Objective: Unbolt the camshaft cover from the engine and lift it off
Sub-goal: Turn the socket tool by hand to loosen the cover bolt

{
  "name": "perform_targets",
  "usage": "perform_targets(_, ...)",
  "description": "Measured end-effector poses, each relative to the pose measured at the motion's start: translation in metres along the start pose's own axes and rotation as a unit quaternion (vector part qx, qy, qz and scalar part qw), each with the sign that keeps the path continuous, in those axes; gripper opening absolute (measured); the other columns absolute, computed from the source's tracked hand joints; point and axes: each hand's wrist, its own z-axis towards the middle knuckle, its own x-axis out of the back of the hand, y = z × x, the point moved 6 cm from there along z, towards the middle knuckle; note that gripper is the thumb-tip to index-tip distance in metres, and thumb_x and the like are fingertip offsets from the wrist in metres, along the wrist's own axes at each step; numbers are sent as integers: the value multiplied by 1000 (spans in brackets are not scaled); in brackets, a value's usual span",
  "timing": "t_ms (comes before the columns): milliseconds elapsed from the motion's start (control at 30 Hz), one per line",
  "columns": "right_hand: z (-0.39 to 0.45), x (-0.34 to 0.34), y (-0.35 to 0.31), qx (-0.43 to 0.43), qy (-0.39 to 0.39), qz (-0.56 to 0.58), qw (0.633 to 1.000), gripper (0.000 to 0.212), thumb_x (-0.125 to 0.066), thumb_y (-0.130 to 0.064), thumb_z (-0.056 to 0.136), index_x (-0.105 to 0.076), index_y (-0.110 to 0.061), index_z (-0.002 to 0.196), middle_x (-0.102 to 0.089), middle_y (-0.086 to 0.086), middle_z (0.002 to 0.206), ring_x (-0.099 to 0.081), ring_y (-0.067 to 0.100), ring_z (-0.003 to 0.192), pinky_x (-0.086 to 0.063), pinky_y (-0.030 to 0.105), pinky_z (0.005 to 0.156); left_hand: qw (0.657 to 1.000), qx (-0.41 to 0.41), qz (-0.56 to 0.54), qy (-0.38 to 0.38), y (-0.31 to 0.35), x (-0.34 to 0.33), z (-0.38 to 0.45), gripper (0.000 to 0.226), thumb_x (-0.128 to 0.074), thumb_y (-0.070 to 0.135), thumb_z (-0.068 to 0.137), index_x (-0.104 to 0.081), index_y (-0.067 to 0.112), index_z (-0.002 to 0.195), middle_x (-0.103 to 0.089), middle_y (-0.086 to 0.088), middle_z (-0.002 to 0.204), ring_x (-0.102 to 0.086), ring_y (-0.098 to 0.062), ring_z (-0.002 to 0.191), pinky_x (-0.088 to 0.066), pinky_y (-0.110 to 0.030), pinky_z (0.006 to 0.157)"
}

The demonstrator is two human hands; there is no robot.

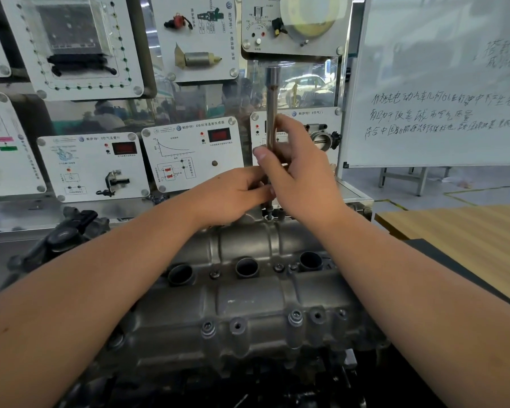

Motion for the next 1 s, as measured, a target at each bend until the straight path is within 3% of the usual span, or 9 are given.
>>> perform_targets(133, 1, 2, -3, 17, 18, -27, 999, 21, -58, -17, 100, -63, -14, 120, -64, -10, 81, -60, 3, 77, -48, 17, 69, 1000, 4, -2, -1, 1, -1, -1, 33, -52, 43, 105, -62, 22, 128, -71, -6, 118, -67, -23, 109, -50, -50, 99)
perform_targets(200, 1, 1, -2, 12, 3, -26, 1000, 16, -53, -16, 101, -64, -11, 112, -68, 1, 83, -62, 14, 77, -52, 35, 72, 1000, 7, -11, -7, 1, -2, -2, 32, -48, 45, 106, -62, 25, 128, -71, -6, 119, -66, -22, 111, -49, -49, 100)
perform_targets(267, 1, 1, -1, -2, -5, -15, 1000, 20, -50, -17, 103, -61, -12, 119, -72, 0, 90, -66, 15, 80, -55, 41, 74, 1000, 2, -17, -7, 0, -3, -2, 27, -45, 46, 107, -59, 33, 126, -71, -4, 119, -66, -20, 110, -49, -48, 100)
perform_targets(367, 0, 0, 0, -20, -5, 2, 1000, 39, -52, -20, 103, -49, -18, 142, -72, -14, 98, -69, 6, 93, -55, 27, 82, 1000, -7, -6, -3, 1, -1, -1, 13, -46, 46, 107, -55, 47, 115, -72, 0, 112, -67, -15, 101, -52, -44, 95)
perform_targets(467, 0, 1, 1, -20, 2, 0, 1000, 40, -59, -22, 100, -51, -19, 139, -71, -14, 96, -66, 3, 91, -50, 13, 77, 1000, -2, 8, 0, 2, 0, 0, 22, -51, 46, 105, -61, 35, 121, -72, 2, 112, -67, -14, 103, -52, -44, 96)
perform_targets(600, 0, 2, -2, 6, 3, -28, 1000, 7, -55, -17, 101, -61, -15, 105, -65, -2, 80, -63, 13, 78, -51, 32, 70, 1000, 9, 12, -2, 0, -1, 0, 35, -49, 48, 105, -62, 24, 128, -71, -1, 116, -66, -18, 108, -51, -46, 98)
perform_targets(700, 1, 0, 0, 0, -13, -13, 1000, 19, -50, -17, 103, -62, -10, 116, -72, 5, 92, -68, 19, 85, -56, 45, 76, 1000, 20, 7, -7, -2, -1, -1, 43, -43, 50, 107, -62, 20, 131, -70, 1, 121, -64, -14, 111, -49, -42, 102)
perform_targets(867, -1, 0, -1, 2, 1, -5, 1000, 46, -59, -22, 101, -46, -16, 144, -70, -17, 97, -66, -7, 90, -47, 5, 75, 1000, 4, 27, 0, 0, 1, -1, 30, -47, 49, 106, -63, 29, 122, -71, 7, 107, -65, -4, 98, -51, -31, 87)
perform_targets(1000, 1, 3, 0, 19, 24, -20, 999, 18, -58, -17, 100, -60, -17, 118, -63, -19, 81, -64, -1, 81, -50, 15, 72, 1000, 2, 24, 2, 2, 0, 0, 33, -51, 45, 105, -64, 21, 124, -72, -4, 112, -67, -21, 104, -52, -47, 94)
